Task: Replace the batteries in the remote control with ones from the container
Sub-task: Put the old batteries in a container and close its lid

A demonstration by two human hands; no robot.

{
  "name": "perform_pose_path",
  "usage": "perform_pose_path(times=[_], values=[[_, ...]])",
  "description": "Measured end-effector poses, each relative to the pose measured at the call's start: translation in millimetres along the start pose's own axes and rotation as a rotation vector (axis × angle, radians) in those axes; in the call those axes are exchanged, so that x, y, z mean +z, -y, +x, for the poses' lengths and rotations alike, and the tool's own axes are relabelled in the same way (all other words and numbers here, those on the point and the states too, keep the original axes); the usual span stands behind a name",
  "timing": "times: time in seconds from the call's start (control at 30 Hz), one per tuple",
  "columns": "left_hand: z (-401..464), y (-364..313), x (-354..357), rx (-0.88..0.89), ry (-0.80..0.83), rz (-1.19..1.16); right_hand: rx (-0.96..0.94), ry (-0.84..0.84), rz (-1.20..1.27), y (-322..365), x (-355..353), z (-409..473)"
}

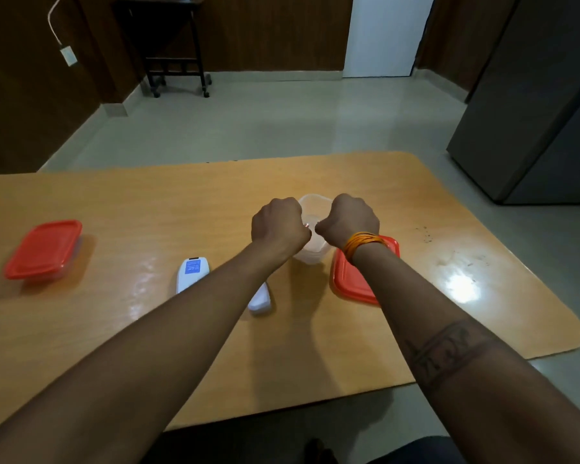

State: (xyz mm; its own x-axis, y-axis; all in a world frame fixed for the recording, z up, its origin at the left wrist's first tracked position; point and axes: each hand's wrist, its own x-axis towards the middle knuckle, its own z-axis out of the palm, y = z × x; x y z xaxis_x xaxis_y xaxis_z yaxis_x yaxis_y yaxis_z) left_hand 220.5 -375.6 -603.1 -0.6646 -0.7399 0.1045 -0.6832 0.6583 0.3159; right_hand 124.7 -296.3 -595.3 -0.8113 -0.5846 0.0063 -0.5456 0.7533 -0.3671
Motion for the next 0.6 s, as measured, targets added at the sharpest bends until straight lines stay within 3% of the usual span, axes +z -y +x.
perform_pose_path(times=[0.17,0.33,0.6], values=[[12,0,12,0.108,0.078,0.205,-0.07,0.001,-0.174,0,11,9],[16,-3,12,0.145,0.106,0.223,-0.096,-0.023,-0.177,0,12,8],[-6,1,-9,0.07,-0.062,-0.117,0.029,-0.156,0.311,-39,-4,-25]])
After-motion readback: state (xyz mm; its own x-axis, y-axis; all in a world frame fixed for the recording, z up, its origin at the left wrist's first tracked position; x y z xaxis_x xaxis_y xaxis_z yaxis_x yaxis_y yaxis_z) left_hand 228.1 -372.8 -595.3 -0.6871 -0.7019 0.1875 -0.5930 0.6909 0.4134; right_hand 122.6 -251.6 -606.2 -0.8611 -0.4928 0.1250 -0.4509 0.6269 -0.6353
